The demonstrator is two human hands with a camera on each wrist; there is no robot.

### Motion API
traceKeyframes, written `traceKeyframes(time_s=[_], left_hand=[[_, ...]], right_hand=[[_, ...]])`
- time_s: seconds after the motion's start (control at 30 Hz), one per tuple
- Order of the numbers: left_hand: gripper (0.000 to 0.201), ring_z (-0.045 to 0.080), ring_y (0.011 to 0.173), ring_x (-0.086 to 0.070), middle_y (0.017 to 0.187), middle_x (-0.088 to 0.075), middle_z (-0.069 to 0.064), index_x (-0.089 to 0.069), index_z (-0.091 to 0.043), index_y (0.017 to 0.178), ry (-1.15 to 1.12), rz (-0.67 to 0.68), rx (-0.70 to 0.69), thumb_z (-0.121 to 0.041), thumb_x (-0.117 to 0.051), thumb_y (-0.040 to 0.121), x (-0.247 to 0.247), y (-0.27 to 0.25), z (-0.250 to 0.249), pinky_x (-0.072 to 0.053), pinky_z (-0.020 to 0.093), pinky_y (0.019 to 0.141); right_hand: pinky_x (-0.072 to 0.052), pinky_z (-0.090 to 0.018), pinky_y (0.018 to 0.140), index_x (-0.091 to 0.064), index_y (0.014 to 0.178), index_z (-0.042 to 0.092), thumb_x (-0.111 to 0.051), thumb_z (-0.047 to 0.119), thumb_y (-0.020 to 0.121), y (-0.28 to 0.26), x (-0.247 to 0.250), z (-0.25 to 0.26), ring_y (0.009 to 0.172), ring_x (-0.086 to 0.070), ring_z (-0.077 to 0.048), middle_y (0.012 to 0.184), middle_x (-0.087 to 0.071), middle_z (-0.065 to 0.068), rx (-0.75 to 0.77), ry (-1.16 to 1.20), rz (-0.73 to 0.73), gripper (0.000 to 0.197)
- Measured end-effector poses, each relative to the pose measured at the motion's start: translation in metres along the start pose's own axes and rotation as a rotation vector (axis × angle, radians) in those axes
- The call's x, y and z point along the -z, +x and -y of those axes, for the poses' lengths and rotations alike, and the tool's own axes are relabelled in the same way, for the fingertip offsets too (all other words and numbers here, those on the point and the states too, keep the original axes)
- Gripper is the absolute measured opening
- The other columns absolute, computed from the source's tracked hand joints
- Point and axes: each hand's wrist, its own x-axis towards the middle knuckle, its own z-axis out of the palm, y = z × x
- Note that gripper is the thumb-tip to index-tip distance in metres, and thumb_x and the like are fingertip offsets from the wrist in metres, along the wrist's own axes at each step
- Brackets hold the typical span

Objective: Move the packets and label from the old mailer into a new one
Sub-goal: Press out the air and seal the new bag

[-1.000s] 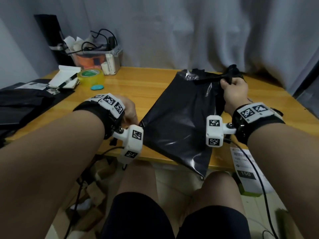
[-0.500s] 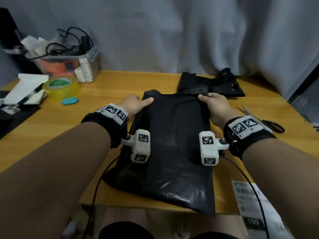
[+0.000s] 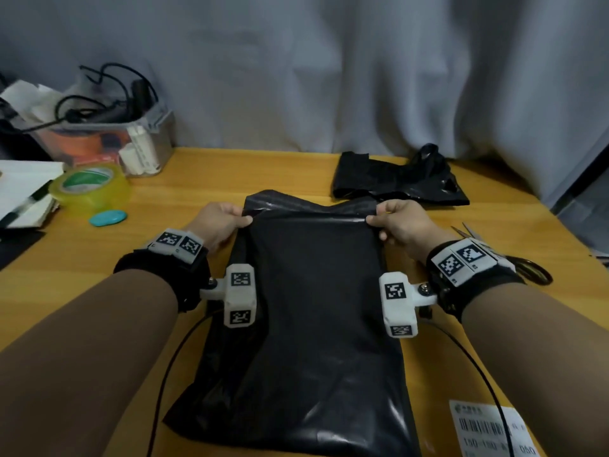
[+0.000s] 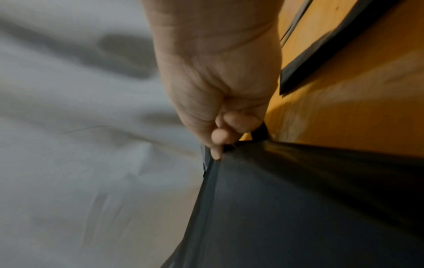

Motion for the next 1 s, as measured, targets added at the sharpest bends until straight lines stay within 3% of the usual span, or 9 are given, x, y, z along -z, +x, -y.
traceKeyframes(time_s=[0.07,0.17,0.27,0.33,0.47,0.53,0.63,0.77,1.0], left_hand=[[0.023,0.019,0.053,-0.038,0.065,-0.046,0.010,-0.047,-0.014,0.071,-0.009,0.007,0.007,-0.013,-0.059,0.091,0.007,-0.001,0.005,-0.034,0.023,0.047],[0.035,0.014,0.045,-0.032,0.057,-0.036,0.005,-0.038,-0.015,0.064,-0.063,-0.001,-0.019,-0.013,-0.056,0.093,0.013,-0.005,0.006,-0.028,0.017,0.037],[0.016,0.010,0.048,-0.036,0.065,-0.048,0.003,-0.060,-0.009,0.081,-0.105,0.005,-0.094,-0.022,-0.061,0.090,0.016,-0.014,-0.004,-0.031,0.016,0.042],[0.013,0.009,0.060,-0.046,0.077,-0.059,-0.004,-0.065,-0.014,0.095,-0.094,-0.032,-0.154,-0.026,-0.061,0.090,0.019,-0.017,-0.012,-0.037,0.018,0.054],[0.005,0.013,0.087,-0.059,0.088,-0.066,-0.004,-0.065,-0.019,0.083,-0.089,-0.006,-0.235,-0.022,-0.065,0.087,0.017,-0.021,-0.029,-0.045,0.025,0.079],[0.006,0.011,0.083,-0.059,0.084,-0.065,-0.004,-0.064,-0.020,0.081,-0.110,0.019,-0.255,-0.019,-0.065,0.086,0.012,-0.025,-0.033,-0.046,0.022,0.076],[0.002,0.005,0.076,-0.058,0.082,-0.064,-0.007,-0.065,-0.019,0.086,-0.111,0.030,-0.303,-0.017,-0.066,0.085,0.003,-0.034,-0.038,-0.042,0.014,0.064],[0.012,0.003,0.078,-0.059,0.085,-0.065,-0.007,-0.065,-0.013,0.098,-0.097,0.026,-0.354,-0.016,-0.064,0.087,-0.003,-0.044,-0.041,-0.043,0.014,0.064],[0.014,-0.003,0.071,-0.061,0.083,-0.066,-0.005,-0.066,-0.006,0.100,-0.077,0.083,-0.425,-0.009,-0.063,0.087,-0.008,-0.054,-0.047,-0.045,0.004,0.063]], right_hand=[[-0.035,-0.015,0.029,-0.043,0.069,0.015,-0.055,-0.006,0.089,0.003,-0.008,0.003,0.034,-0.056,-0.006,0.061,-0.049,-0.006,-0.002,0.064,0.002,0.031],[-0.051,-0.020,0.041,-0.048,0.083,0.011,-0.052,-0.009,0.089,0.002,-0.021,0.010,0.048,-0.063,-0.015,0.074,-0.053,-0.009,-0.056,0.218,-0.049,0.021],[-0.054,-0.026,0.055,-0.046,0.118,0.017,-0.066,0.004,0.083,0.002,-0.032,0.025,0.081,-0.061,-0.021,0.108,-0.050,-0.008,-0.009,0.158,-0.224,0.042],[-0.055,-0.029,0.061,-0.049,0.114,0.021,-0.072,0.013,0.077,-0.004,-0.042,0.045,0.089,-0.061,-0.021,0.116,-0.050,-0.007,0.110,0.133,-0.268,0.044],[-0.051,-0.019,0.047,-0.061,0.096,0.008,-0.065,0.002,0.084,-0.030,-0.073,0.082,0.063,-0.053,-0.012,0.075,-0.055,-0.002,0.316,0.129,0.007,0.013],[-0.056,-0.029,0.059,-0.064,0.091,0.007,-0.065,0.004,0.085,-0.038,-0.091,0.088,0.061,-0.056,-0.016,0.067,-0.054,0.001,0.393,0.029,0.040,0.007],[-0.054,-0.031,0.079,-0.068,0.100,0.006,-0.070,0.018,0.083,-0.041,-0.109,0.081,0.075,-0.060,-0.016,0.074,-0.060,0.001,0.477,-0.134,0.013,0.021],[-0.048,-0.020,0.073,-0.068,0.105,0.006,-0.072,0.031,0.082,-0.047,-0.115,0.070,0.076,-0.058,-0.009,0.077,-0.060,0.006,0.517,-0.121,-0.058,0.035],[-0.058,-0.044,0.077,-0.071,0.090,0.008,-0.067,0.020,0.085,-0.048,-0.112,0.069,0.077,-0.070,-0.025,0.076,-0.069,-0.006,0.504,0.028,-0.094,0.014]])
